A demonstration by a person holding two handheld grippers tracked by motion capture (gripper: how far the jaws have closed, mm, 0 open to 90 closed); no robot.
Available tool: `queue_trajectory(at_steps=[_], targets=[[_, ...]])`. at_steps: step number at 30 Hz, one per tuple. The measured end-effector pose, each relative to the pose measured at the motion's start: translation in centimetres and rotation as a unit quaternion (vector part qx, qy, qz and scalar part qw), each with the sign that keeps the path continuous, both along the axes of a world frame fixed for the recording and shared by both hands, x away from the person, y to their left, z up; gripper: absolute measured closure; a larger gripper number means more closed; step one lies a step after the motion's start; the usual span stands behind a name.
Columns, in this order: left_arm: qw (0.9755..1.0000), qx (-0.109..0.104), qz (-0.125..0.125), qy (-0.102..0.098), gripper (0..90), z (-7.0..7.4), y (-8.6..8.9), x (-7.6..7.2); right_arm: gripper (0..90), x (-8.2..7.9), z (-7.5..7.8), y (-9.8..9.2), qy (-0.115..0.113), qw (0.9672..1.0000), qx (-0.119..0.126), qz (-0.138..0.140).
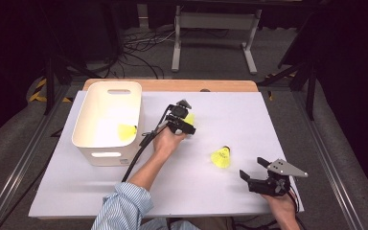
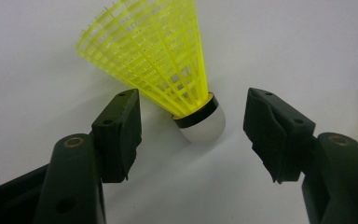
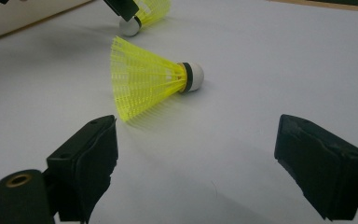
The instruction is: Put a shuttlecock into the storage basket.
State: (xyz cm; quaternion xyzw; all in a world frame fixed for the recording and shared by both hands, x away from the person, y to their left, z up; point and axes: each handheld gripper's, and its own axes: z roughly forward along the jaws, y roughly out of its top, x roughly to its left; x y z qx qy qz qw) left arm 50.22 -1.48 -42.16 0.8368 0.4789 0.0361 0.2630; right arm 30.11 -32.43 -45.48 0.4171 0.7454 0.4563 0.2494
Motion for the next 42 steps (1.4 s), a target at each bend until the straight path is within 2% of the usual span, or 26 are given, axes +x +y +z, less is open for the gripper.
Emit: queue_trajectory(at_steps=[7, 20, 42], targets=[[1.0000, -0.003, 0.006, 0.005, 37.6, -0.40, -0.09, 0.24, 14.0, 0.00, 0.00, 0.03, 0.000, 1.0000, -0.001, 0.001], [0.9999, 0.010, 0.012, 0.007, 39.0, -0.87, -0.11, 0.49, 14.0, -0.03, 0.01, 0.06, 0.000, 1.0000, -0.002, 0.002], [0.9997, 0.005, 0.012, 0.019, 50.4, -0.96, -0.11, 0.38, 14.0, -0.06, 0.02, 0.14, -0.001, 1.0000, -0.004, 0.005]])
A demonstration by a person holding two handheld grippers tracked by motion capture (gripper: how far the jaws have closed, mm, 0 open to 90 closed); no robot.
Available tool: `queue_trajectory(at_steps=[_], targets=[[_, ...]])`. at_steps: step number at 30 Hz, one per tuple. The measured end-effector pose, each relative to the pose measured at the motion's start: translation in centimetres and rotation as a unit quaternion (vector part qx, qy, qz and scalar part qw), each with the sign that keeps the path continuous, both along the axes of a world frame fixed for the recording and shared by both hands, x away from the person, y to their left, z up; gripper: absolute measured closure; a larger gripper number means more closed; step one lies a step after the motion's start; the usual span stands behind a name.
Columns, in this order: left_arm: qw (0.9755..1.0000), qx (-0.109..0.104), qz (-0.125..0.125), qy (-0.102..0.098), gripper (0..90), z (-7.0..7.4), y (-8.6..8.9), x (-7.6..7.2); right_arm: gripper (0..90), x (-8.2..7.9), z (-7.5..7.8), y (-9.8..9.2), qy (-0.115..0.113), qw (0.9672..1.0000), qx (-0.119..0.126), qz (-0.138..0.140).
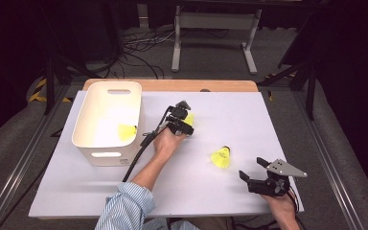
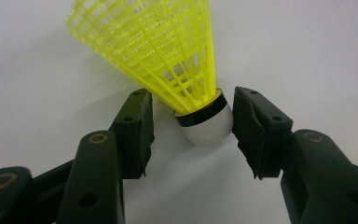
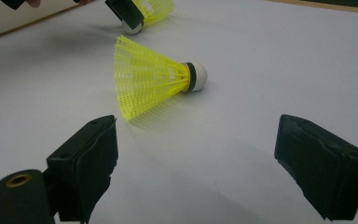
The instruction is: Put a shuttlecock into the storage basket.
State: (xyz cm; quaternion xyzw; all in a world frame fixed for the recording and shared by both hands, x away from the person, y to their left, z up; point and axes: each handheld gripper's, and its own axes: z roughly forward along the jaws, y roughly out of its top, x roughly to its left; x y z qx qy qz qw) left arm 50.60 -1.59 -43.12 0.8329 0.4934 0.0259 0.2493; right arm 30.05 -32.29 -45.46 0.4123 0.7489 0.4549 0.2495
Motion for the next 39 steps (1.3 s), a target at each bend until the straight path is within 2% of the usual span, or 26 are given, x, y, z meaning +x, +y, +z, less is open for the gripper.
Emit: queue_trajectory(at_steps=[12, 29, 39], targets=[[0.9999, 0.011, 0.002, 0.001, 62.0, -0.2, 0.0, 0.0, 14.0, 0.0, 0.0, 0.0, 0.000, 1.0000, 0.000, 0.000], [0.9997, 0.024, 0.002, -0.006, 64.2, 0.0, -0.1, -0.1, 14.0, 0.0, 0.0, 0.0, 0.000, 1.0000, -0.001, 0.000], [0.9995, 0.030, -0.003, -0.011, 64.4, 1.1, 0.4, -0.5, 14.0, 0.0, 0.0, 0.0, -0.002, 1.0000, 0.000, 0.000]])
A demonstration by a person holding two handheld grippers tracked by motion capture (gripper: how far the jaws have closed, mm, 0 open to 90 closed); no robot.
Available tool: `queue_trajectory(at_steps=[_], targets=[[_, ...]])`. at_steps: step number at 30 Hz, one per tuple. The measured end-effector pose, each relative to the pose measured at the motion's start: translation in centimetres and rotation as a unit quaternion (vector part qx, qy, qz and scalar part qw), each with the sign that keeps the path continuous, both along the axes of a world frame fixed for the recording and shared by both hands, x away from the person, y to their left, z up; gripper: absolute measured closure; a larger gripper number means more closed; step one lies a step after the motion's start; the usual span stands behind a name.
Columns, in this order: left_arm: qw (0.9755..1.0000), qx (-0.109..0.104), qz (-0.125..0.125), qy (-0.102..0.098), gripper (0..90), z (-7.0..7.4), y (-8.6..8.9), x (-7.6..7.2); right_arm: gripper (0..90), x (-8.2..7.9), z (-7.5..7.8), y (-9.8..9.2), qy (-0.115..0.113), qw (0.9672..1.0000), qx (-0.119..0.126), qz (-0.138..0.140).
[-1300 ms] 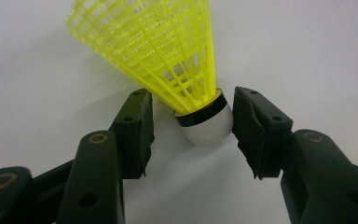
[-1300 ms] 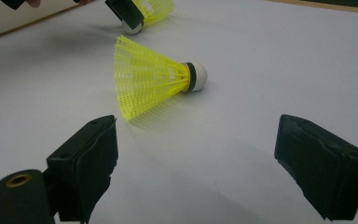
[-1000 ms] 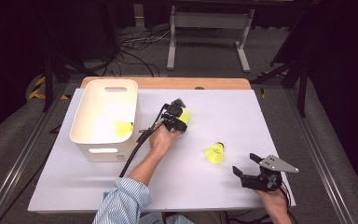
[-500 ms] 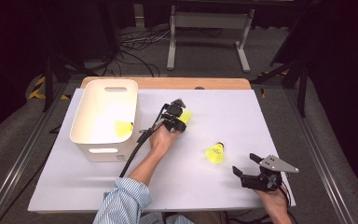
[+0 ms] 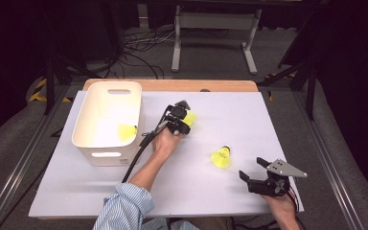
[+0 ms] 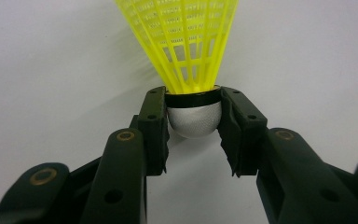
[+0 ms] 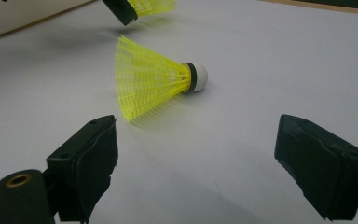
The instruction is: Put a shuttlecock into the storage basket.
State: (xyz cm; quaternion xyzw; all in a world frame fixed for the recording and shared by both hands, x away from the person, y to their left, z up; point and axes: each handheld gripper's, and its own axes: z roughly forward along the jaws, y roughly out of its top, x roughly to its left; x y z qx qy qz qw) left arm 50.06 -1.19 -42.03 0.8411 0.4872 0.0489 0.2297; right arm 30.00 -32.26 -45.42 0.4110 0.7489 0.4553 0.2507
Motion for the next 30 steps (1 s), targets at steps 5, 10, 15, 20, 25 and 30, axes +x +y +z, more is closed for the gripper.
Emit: queue_trajectory(at_steps=[5, 10, 15, 20, 25, 30], targets=[[1.0000, 0.003, -0.003, -0.006, 64.5, 0.9, 0.4, -0.3, 14.0, 0.0, 0.0, 0.0, 0.001, 1.0000, 0.000, 0.000], [1.0000, 0.003, 0.001, -0.009, 64.6, 1.5, 0.8, -0.4, 14.0, 0.0, 0.0, 0.0, 0.000, 1.0000, 0.001, 0.001], [1.0000, 0.002, 0.003, -0.009, 64.6, 2.3, 1.2, -0.5, 14.0, 0.0, 0.0, 0.0, 0.000, 1.0000, 0.001, 0.000], [0.9999, 0.003, -0.001, -0.013, 64.6, 3.1, 1.4, -0.9, 14.0, -0.1, 0.1, 0.0, -0.001, 1.0000, 0.004, -0.003], [0.9999, -0.001, -0.003, -0.017, 64.7, 4.0, 1.7, -1.1, 14.0, 0.0, 0.1, -0.1, -0.004, 1.0000, 0.003, -0.003], [0.9998, 0.001, -0.006, -0.019, 64.7, 4.7, 1.9, -1.3, 13.9, 0.0, 0.1, 0.0, -0.005, 1.0000, 0.005, -0.003]])
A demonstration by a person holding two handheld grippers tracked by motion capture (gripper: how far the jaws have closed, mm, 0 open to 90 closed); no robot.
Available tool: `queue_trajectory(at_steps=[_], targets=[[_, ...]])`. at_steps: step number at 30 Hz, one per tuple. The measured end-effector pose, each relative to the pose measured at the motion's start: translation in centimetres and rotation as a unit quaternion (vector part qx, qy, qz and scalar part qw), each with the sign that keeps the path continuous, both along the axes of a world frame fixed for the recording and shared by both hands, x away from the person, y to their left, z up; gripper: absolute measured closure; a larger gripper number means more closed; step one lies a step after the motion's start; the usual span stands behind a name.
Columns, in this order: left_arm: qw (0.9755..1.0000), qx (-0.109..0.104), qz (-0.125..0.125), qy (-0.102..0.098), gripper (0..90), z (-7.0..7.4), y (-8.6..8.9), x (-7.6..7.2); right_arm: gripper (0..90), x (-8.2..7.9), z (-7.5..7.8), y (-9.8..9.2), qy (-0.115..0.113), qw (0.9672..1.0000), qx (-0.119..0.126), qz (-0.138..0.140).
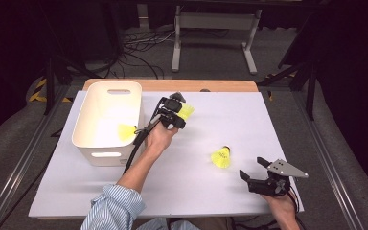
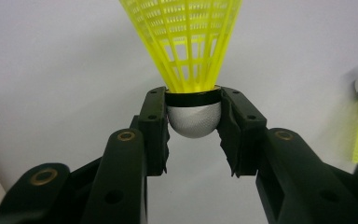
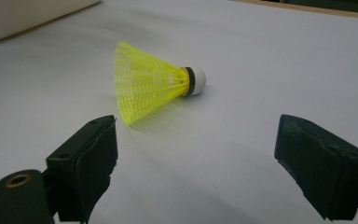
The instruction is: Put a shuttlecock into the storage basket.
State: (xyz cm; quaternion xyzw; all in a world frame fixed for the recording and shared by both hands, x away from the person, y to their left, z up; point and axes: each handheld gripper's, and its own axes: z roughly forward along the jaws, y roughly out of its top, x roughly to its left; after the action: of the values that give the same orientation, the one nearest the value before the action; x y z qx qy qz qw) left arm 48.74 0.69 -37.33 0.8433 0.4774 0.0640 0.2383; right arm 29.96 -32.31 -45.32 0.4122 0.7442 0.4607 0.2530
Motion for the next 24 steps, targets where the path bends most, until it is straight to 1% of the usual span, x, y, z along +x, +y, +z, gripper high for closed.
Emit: queue_trajectory(at_steps=[3, 5, 6, 8, 9, 15, 19, 24], targets=[[1.0000, -0.001, 0.002, 0.001, 64.7, 0.3, 0.2, -0.1, 13.9, 0.0, 0.0, 0.0, 0.000, 1.0000, -0.001, 0.000], [1.0000, -0.001, 0.004, 0.006, 64.7, 0.6, 0.3, -0.2, 13.9, 0.0, 0.0, 0.0, 0.000, 1.0000, 0.001, 0.000], [1.0000, 0.001, 0.001, 0.003, 64.8, 0.6, 0.5, -0.1, 13.9, 0.0, 0.0, 0.0, 0.001, 1.0000, 0.001, 0.000], [1.0000, 0.002, 0.002, 0.004, 64.7, 0.7, 0.6, -0.1, 13.9, 0.0, 0.0, 0.0, 0.000, 1.0000, 0.001, 0.000], [1.0000, 0.002, 0.005, 0.007, 64.8, 0.8, 0.6, -0.2, 13.9, 0.0, 0.0, 0.0, 0.001, 1.0000, 0.001, 0.000], [1.0000, 0.002, 0.000, 0.006, 64.8, 1.2, 1.0, -0.3, 13.9, 0.0, 0.0, 0.0, 0.001, 1.0000, -0.001, -0.001], [1.0000, -0.004, 0.005, 0.007, 64.8, 1.6, 1.3, -0.4, 13.9, 0.0, 0.0, 0.1, 0.001, 1.0000, -0.003, -0.001], [1.0000, -0.003, 0.000, 0.005, 64.8, 2.0, 1.4, -0.6, 13.9, 0.0, -0.1, 0.1, 0.002, 1.0000, -0.004, 0.000]])
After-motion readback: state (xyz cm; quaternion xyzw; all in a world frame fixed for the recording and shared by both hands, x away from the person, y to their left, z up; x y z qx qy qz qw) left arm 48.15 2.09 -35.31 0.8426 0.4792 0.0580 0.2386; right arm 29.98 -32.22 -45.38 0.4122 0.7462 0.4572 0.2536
